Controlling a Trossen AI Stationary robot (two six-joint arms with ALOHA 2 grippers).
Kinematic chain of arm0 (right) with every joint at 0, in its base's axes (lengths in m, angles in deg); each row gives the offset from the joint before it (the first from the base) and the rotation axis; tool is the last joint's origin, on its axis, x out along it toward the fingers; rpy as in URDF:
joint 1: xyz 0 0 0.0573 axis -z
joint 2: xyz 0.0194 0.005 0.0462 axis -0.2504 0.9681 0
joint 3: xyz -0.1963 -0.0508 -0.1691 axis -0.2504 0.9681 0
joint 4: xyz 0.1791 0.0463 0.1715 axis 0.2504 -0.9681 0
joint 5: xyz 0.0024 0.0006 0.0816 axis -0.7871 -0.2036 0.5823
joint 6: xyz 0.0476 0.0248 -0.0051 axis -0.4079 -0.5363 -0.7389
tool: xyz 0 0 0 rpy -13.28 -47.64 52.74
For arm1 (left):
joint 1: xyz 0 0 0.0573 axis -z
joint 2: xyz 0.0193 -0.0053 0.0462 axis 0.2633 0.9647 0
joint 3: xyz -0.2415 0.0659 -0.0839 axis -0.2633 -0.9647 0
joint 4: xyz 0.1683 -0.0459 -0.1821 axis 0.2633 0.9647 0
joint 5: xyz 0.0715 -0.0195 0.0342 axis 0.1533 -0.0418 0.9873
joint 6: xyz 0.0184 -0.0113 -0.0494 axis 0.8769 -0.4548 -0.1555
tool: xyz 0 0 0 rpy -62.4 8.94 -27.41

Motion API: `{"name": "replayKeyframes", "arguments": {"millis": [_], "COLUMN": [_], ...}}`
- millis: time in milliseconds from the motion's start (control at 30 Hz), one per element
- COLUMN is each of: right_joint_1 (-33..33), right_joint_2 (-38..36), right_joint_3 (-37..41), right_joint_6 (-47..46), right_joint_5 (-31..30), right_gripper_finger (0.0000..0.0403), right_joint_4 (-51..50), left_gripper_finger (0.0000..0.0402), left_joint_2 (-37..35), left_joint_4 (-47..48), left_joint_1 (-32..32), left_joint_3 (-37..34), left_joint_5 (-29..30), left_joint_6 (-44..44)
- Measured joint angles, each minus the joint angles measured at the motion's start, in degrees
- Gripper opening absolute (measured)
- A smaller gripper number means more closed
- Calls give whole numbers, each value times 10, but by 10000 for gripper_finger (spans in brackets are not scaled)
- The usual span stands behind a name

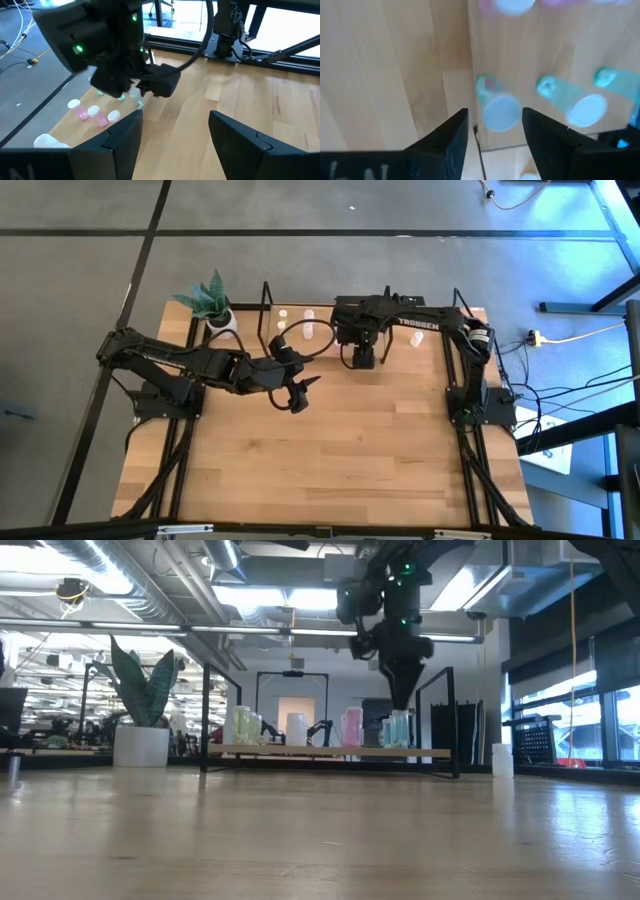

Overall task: Pick and place medicine bottles onto shelf by color
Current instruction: Put the white bottle on the shelf aligned with other white pill bottles

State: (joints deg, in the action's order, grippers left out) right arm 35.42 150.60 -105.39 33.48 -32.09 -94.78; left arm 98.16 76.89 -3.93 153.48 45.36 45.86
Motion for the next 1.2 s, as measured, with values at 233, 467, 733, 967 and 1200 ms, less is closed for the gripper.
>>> {"name": "replayKeyframes", "arguments": {"millis": [233, 467, 733, 967, 1200], "right_joint_1": [0, 0, 4, 4, 7], "right_joint_2": [-3, -5, -114, -220, -325], "right_joint_3": [-63, -149, -179, -172, -74], "right_joint_6": [0, -20, -48, -88, -119], "right_joint_5": [-4, -26, -63, -53, -49], "right_gripper_finger": [188, 188, 188, 188, 188], "right_joint_4": [-21, -84, -99, -101, -97], "left_gripper_finger": [221, 221, 221, 221, 221], "left_joint_2": [0, 0, 0, 0, 0], "left_joint_4": [0, 0, 5, 5, 5], "left_joint_1": [0, 0, 0, 0, 0], "left_joint_3": [0, 0, 0, 0, 0], "left_joint_5": [0, 0, 0, 0, 0], "left_joint_6": [0, 0, 0, 1, 1]}}
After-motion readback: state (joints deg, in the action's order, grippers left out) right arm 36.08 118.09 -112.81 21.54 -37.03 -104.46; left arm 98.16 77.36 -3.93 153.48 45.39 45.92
